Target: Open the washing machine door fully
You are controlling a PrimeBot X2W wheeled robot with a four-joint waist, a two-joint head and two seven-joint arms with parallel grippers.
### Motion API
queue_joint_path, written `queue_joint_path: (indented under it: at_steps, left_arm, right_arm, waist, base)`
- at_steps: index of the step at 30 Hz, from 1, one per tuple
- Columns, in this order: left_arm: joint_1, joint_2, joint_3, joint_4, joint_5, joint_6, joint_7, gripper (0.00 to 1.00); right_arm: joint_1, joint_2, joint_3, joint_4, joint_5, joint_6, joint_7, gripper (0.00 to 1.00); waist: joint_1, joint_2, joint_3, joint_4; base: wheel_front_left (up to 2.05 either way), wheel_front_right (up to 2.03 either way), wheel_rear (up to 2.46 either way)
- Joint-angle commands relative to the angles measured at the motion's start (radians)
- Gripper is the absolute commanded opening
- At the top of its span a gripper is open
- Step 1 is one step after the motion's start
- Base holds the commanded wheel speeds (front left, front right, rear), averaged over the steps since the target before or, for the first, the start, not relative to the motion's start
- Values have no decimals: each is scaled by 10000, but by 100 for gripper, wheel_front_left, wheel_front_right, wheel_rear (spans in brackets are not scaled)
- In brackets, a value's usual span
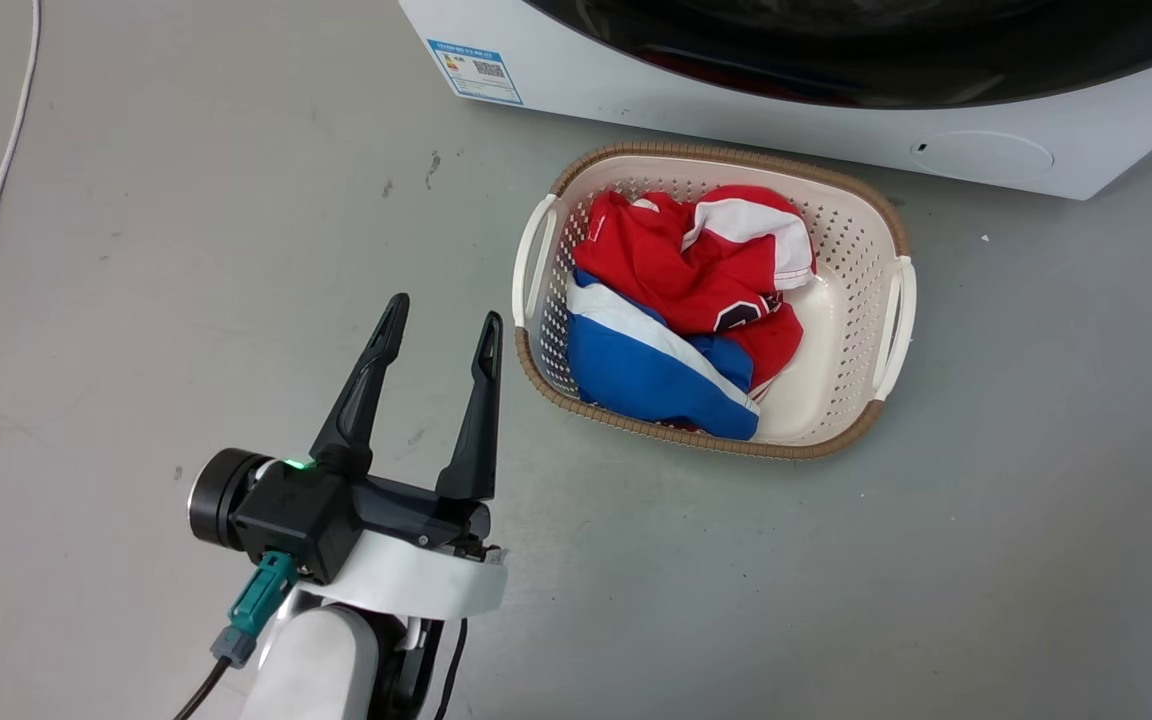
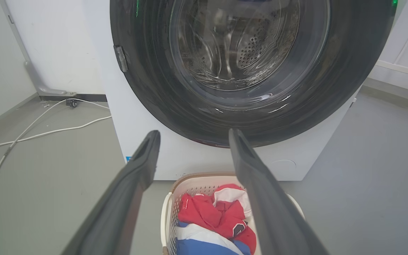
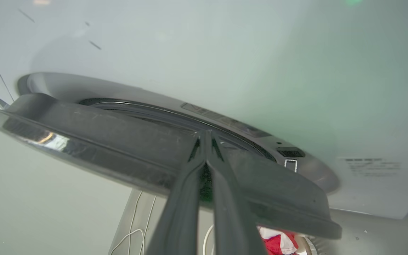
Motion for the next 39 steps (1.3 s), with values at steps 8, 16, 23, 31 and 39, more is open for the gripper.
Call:
queue_joint_path:
  at_steps: [8,16,23,31,39]
  left_arm:
    - [-92,-12,-39,50,-15,68,-30,100]
    - [76,-12,121,111,87,76,-28,100]
    - [343,-11,184,230,140,28,-29,100]
    - [760,-12,348,305,220,-22,-29,100]
    - [1234,-11,272,409,243,-35,-29,100]
  right_arm:
    - [302,427,-155,109,-238,-2,780,0]
    - [1235,692,-249,-478,13,-2,1677,0]
    - [2169,963,-151,-861,318,-2,1971,0]
    - [3392,1323,281,-1253,852,-2,2357,0]
    - [4665,1690,930,-1840,1579,-2,2642,0]
  waist:
    - [0,0,-13,26]
    - [0,0,-468,-65]
    - [0,0,-1086,-134]
    - [0,0,-1838,-169]
    - [0,0,-2532,-83]
  base:
    - [0,0,0]
    - [0,0,0]
    - [0,0,0]
    - [0,0,0]
    - [0,0,0]
